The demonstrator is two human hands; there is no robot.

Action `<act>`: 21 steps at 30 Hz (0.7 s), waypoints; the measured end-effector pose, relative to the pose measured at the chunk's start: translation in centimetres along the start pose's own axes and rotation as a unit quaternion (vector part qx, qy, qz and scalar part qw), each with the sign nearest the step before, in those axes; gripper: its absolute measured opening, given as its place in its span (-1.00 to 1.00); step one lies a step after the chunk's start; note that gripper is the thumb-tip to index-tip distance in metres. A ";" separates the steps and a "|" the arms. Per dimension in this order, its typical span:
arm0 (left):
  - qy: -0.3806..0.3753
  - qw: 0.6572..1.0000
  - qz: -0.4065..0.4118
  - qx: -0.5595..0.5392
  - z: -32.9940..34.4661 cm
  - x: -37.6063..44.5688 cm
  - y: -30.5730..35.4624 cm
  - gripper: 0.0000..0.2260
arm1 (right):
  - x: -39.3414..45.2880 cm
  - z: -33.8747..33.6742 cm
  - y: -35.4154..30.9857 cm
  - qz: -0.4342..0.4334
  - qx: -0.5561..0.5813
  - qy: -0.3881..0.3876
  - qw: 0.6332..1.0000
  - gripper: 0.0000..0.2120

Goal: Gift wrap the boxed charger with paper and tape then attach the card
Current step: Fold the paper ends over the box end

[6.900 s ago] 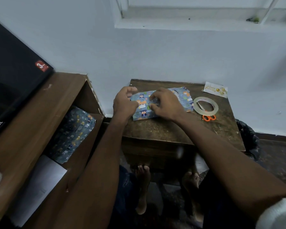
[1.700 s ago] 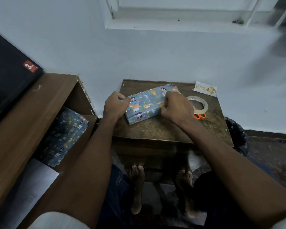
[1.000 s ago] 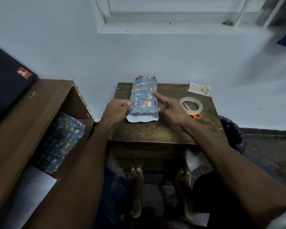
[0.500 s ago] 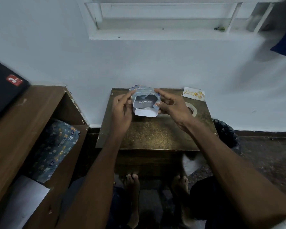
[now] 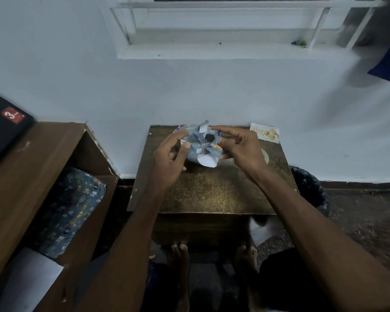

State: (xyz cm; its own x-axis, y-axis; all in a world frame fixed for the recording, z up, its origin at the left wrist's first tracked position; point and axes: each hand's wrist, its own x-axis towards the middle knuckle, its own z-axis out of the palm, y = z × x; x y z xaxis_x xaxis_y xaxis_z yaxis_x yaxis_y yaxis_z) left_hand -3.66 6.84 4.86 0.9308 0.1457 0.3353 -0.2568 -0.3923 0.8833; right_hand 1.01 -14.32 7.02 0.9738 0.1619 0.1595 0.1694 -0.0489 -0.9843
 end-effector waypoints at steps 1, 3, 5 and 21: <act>0.004 1.000 0.009 0.003 0.0 0.0 0.0 -0.67 | 0.0 0.0 0.1 -0.003 -0.004 -0.002 1.000 -0.72; 0.014 0.999 0.026 0.013 0.0 0.1 0.0 -0.68 | 0.0 0.1 0.3 -0.005 -0.012 -0.009 1.000 -0.72; 0.014 0.999 0.021 0.025 -0.1 0.2 0.2 -0.69 | 0.1 0.2 0.4 -0.011 -0.027 -0.017 0.999 -0.71; -0.003 0.994 0.090 0.067 0.1 0.6 -0.2 -0.66 | -0.2 1.9 -0.5 -0.161 -0.396 0.056 0.902 -0.72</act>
State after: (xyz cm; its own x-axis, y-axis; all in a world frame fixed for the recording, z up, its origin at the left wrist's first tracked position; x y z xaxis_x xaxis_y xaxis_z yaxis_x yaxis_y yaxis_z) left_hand -2.99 6.95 4.83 0.8746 0.0571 0.4815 -0.3824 -0.5293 0.7573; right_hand 0.49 -12.48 7.37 0.8561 0.1953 0.4786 0.4590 -0.7131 -0.5300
